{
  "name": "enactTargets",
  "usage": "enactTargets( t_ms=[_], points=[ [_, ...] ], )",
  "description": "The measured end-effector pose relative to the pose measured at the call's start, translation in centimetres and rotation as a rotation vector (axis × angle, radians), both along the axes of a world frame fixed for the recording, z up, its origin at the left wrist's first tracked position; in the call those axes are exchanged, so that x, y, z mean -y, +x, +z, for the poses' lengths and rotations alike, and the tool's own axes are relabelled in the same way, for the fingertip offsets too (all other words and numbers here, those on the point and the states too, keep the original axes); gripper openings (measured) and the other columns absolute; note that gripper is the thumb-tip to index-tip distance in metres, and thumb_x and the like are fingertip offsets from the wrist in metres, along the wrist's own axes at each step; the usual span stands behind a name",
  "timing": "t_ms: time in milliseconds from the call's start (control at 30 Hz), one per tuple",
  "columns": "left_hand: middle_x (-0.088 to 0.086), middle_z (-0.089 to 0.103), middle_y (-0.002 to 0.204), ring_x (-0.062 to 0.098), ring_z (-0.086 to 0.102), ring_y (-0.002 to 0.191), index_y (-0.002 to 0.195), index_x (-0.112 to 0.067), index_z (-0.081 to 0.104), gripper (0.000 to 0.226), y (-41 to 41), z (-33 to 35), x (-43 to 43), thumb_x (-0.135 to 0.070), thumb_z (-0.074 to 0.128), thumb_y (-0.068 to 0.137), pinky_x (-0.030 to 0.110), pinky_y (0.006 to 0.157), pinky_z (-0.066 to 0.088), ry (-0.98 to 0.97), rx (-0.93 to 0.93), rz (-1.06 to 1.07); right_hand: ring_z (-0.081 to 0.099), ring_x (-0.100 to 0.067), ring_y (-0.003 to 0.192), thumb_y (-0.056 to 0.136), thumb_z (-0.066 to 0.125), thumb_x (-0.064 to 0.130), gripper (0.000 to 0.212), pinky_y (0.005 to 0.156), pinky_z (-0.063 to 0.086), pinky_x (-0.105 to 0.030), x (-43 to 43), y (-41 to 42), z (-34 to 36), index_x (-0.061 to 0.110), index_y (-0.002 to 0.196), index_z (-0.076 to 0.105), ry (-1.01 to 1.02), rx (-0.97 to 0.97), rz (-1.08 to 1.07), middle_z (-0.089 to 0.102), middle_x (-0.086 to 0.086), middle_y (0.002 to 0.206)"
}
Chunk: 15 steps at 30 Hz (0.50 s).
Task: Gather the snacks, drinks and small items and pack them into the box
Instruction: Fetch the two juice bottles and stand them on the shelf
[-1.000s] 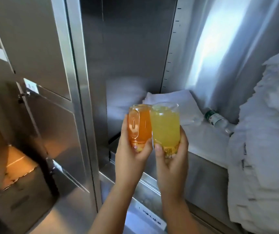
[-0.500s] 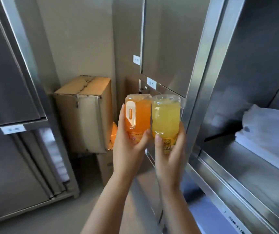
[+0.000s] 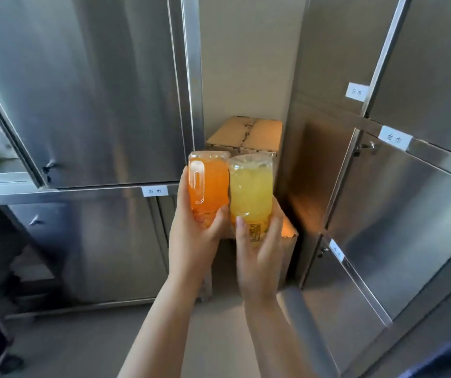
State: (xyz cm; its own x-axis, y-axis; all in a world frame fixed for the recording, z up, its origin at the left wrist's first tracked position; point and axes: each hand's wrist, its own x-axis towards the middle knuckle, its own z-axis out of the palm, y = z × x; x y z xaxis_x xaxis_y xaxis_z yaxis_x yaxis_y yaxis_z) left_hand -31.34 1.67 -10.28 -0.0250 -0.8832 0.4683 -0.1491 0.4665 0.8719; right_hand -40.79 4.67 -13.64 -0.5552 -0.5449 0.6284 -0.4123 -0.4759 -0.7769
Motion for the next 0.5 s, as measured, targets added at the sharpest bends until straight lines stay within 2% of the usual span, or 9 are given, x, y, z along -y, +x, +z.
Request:
enactTargets(
  t_ms=[67,133,233,367,500],
  points=[
    [-0.029,0.049,0.126,-0.001,0.057,0.106,0.137,-0.058,0.015,0.079,2.7,-0.3,1.9,-0.045,0.065,0.077,0.042,0.085,0.054,0.009,0.018,0.023,0.051,0.001,0.116,0.089,0.050,0.056,0.060,0.084,0.048,-0.014,2.1,2.7,-0.6,0.031,0.140,0.032,0.027,0.040,0.052,0.048,0.016,0.132],
    [-0.034,0.049,0.121,-0.002,0.058,0.104,0.136,-0.059,0.015,0.079,5.1,-0.7,3.7,-0.047,0.065,0.076,0.042,0.085,0.055,0.017,0.042,0.057,0.051,-0.004,0.119,0.088,0.050,0.056,0.062,0.087,0.051,-0.021,4.2,5.1,-1.3,0.029,0.140,0.033,0.030,0.065,0.082,0.047,0.014,0.134],
    [-0.040,0.049,0.114,-0.002,0.059,0.101,0.136,-0.058,0.016,0.077,8.1,-1.5,6.2,-0.046,0.065,0.078,0.043,0.084,0.054,0.037,0.055,0.099,0.054,-0.007,0.116,0.087,0.049,0.060,0.065,0.087,0.052,-0.023,7.0,8.0,-1.9,0.025,0.139,0.036,0.049,0.085,0.133,0.052,0.009,0.131],
    [-0.018,0.052,0.128,0.003,0.060,0.102,0.140,-0.053,0.015,0.078,10.8,-2.1,9.3,-0.044,0.066,0.082,0.040,0.082,0.056,0.051,0.067,0.172,0.056,-0.009,0.115,0.087,0.051,0.059,0.061,0.088,0.052,-0.028,10.5,10.6,-2.0,0.028,0.138,0.035,0.088,0.109,0.223,0.053,0.009,0.129],
    [-0.021,0.052,0.126,0.000,0.060,0.102,0.141,-0.052,0.015,0.079,12.4,-2.6,13.2,-0.045,0.066,0.081,0.034,0.080,0.056,0.043,0.065,0.245,0.057,-0.010,0.113,0.088,0.052,0.055,0.056,0.088,0.053,-0.035,14.9,12.0,-1.9,0.032,0.136,0.036,0.107,0.110,0.290,0.055,0.012,0.125]
  ],
)
